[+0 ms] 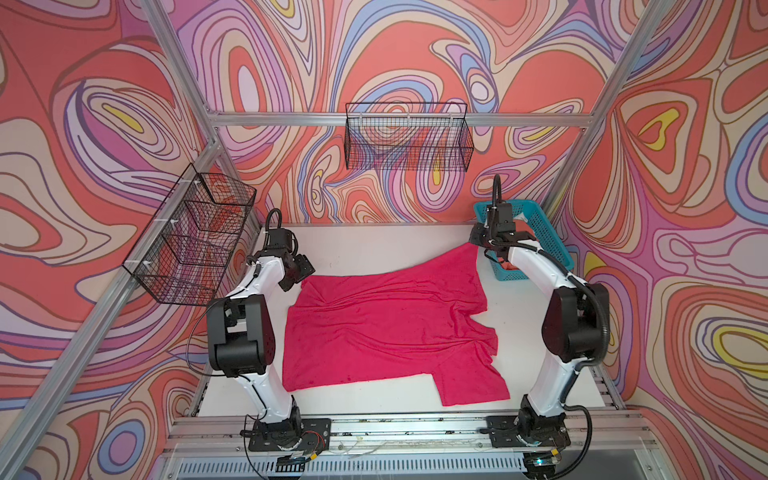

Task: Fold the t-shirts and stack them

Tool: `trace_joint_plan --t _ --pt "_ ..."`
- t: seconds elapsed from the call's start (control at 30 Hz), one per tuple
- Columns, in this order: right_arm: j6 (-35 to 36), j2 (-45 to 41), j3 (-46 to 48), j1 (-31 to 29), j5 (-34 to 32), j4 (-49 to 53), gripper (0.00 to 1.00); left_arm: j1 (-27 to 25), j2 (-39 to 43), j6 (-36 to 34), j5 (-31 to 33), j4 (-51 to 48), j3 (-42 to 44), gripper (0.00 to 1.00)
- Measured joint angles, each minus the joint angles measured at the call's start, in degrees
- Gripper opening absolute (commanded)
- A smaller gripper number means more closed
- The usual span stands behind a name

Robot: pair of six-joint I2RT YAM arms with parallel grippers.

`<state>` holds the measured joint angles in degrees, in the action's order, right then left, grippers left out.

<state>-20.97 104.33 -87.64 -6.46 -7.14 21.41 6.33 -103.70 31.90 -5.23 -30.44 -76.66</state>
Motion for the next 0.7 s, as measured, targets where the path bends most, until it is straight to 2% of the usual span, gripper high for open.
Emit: trace_joint_plan --t 0.17,0.4,0.53,0.7 --pt "-0.1 -6.2 4.5 0.0 -0.7 0.1 0.0 0.4 -4.1 -0.5 -0.1 0.9 -1.7 0.67" --pt "0.0 -5.7 5.0 0.0 0.5 0.5 0.0 -0.3 -10.4 -0.7 -4.4 5.0 -6.5 0.68" --pt "0.3 -4.8 5.2 0.0 1.1 0.6 0.0 -2.6 -13.4 -1.4 -5.7 7.5 -10.1 0.67" --pt "0.4 -4.7 5.2 0.0 1.2 1.0 0.0 -6.9 -19.4 -2.8 -4.8 5.6 -19.9 0.66"
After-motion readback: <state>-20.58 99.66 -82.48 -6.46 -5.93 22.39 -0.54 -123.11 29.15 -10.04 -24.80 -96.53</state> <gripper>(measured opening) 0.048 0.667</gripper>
